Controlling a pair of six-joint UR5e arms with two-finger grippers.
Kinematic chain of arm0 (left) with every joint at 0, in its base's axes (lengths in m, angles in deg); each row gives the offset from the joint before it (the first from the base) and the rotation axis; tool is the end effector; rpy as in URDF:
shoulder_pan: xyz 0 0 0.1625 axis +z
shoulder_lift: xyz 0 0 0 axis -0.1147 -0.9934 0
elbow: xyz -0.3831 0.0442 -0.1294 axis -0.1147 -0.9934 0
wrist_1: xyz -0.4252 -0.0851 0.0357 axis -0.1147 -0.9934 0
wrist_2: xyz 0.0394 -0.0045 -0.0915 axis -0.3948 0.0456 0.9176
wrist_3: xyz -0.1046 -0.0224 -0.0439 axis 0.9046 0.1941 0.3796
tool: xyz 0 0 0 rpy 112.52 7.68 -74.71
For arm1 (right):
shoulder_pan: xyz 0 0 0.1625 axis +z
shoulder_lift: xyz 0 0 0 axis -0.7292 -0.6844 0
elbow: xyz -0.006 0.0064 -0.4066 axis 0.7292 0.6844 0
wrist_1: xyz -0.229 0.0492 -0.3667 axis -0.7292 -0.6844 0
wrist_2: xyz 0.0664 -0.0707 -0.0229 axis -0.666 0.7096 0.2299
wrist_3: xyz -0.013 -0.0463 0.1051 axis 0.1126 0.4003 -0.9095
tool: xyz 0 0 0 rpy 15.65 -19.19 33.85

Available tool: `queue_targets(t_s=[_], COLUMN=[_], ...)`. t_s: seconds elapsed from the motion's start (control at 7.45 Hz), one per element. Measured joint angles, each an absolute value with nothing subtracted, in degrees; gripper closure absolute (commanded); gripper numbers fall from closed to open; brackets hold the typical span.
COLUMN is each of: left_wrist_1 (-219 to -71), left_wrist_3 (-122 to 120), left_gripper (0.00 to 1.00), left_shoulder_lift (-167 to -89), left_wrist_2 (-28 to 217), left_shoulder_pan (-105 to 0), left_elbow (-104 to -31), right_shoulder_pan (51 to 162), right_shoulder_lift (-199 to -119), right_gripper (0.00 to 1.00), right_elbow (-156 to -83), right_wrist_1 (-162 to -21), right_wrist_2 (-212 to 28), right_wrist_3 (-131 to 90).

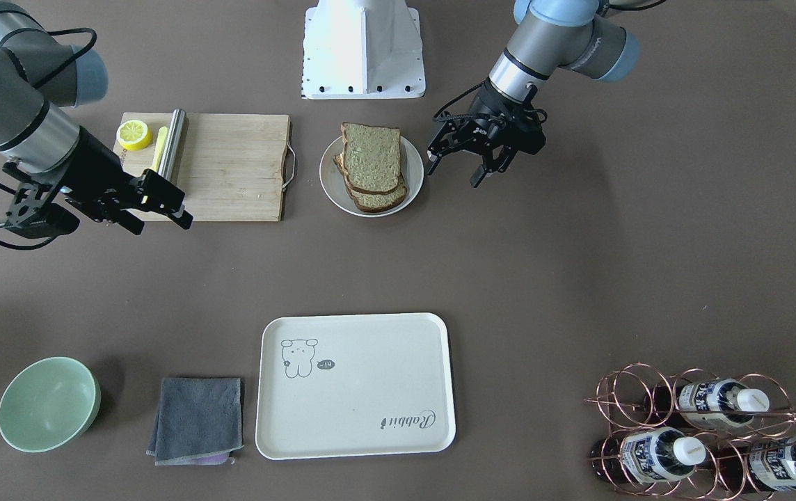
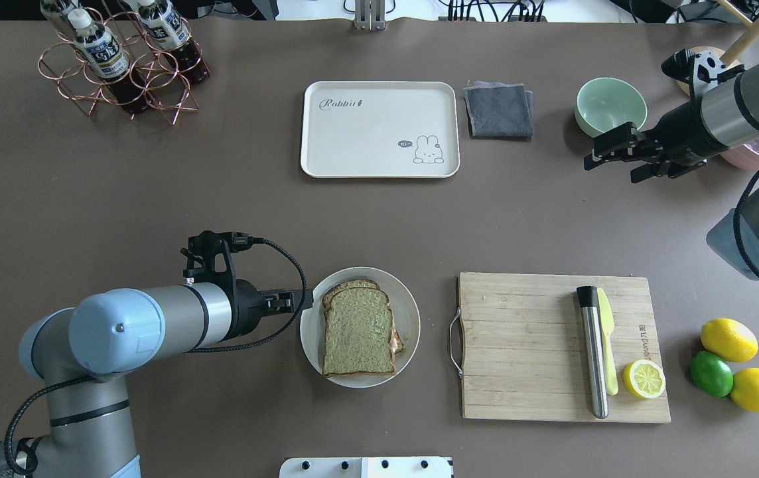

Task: Make sandwich and place on tray
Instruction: 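Open the right gripper and lift away while the left gripper approaches the plate, then grasp the rim of the white plate with the left gripper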

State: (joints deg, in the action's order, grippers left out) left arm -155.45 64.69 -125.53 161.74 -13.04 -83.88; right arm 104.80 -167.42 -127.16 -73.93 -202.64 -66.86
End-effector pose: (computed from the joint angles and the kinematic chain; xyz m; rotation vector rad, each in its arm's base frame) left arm 0.5216 -0.3297 0.2601 0.3306 1.2042 -0.1614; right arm -0.2678 -0.5297 0.3778 0.0722 -1.1122 0.1305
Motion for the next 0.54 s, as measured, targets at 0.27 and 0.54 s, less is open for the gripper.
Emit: queue_targets(t_s=[0.27,0.54], left_wrist_1=[-155.7,-157.7], left_wrist_3=[64.9,64.9], left_gripper=[0.39,0.49], left_shoulder_lift=[-125.8,-126.0], left_wrist_2=[158.4,157.6], left_shoulder_pan=[-8.9,-7.6], left_elbow=[-82.3,-80.0], right_shoulder_pan=[105.8,105.9], right_shoulder_lift=[-167.9,-167.9], right_gripper=[0.01,0.01], right_elbow=[-126.5,-126.1], right_wrist_1=[-73.9,-73.7], right_wrist_2=[-202.8,-202.8], right_wrist_3=[-65.3,-65.1])
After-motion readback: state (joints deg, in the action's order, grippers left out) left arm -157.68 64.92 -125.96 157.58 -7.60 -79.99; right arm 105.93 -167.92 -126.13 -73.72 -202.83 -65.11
